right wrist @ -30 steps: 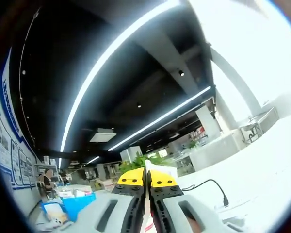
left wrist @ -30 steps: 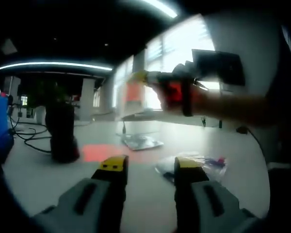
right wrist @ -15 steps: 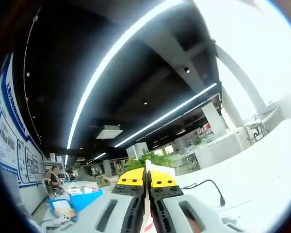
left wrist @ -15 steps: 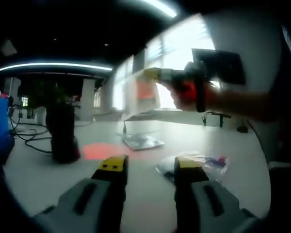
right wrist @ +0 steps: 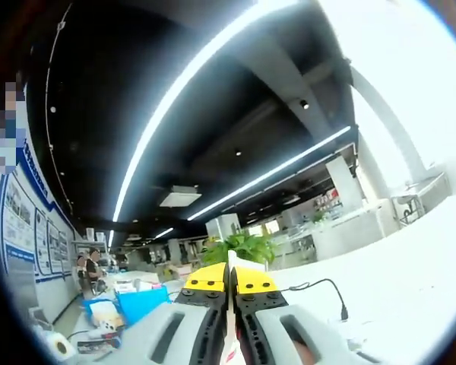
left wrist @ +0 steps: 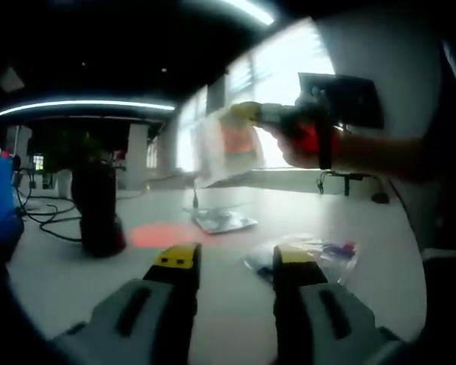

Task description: Clip sheet goods on table flip sheet goods clip sheet goods scan sheet goods put sheet goods back to table

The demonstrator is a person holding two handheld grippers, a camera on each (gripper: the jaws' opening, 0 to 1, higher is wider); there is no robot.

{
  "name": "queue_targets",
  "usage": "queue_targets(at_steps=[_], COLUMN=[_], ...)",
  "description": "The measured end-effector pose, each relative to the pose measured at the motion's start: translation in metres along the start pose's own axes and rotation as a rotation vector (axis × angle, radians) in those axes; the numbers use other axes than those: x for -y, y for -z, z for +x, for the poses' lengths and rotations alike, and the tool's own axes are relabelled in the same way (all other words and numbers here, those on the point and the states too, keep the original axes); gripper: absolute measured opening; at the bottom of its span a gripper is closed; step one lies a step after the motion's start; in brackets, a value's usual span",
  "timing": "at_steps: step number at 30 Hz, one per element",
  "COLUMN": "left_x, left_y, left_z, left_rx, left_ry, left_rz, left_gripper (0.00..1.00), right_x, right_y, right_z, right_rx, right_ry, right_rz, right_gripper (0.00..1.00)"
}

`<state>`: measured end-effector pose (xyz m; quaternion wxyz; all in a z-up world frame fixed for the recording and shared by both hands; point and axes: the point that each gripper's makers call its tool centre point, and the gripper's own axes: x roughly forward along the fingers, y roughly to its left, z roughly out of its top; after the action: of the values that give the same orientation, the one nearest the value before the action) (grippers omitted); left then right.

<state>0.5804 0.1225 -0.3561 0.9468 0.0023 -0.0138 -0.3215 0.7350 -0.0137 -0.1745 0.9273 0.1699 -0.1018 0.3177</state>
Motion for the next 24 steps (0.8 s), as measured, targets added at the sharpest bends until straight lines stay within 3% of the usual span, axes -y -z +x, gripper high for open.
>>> queue_targets(at_steps=[7, 10, 20, 24], left_x=[-0.002, 0.000, 0.001, 0.001], left_y=[0.000, 0.001, 0.001, 0.001], left_z=[0.000, 0.000, 0.000, 0.000], left_rx=[0.002, -0.002, -0.005, -0.008], left_ry=[-0.004, 0.001, 0.000, -0.001], left_rz=[0.000, 0.008, 0.015, 0.019], left_gripper=[0.31, 0.31, 0.31, 0.31], right_x=[0.004, 0.005, -0.005, -0.006], right_y=[0.004, 0.010, 0.029, 0.036], right_z=[-0.008, -0.011, -0.012, -0.012], right_rx=[-0.034, -0.057, -0.111, -0.120], right_ry=[-0.006, -0.010, -0.059, -0.063], right_rz=[-0.048, 0.018, 0.022, 0.068], right_gripper=[0.00, 0.00, 0.00, 0.00])
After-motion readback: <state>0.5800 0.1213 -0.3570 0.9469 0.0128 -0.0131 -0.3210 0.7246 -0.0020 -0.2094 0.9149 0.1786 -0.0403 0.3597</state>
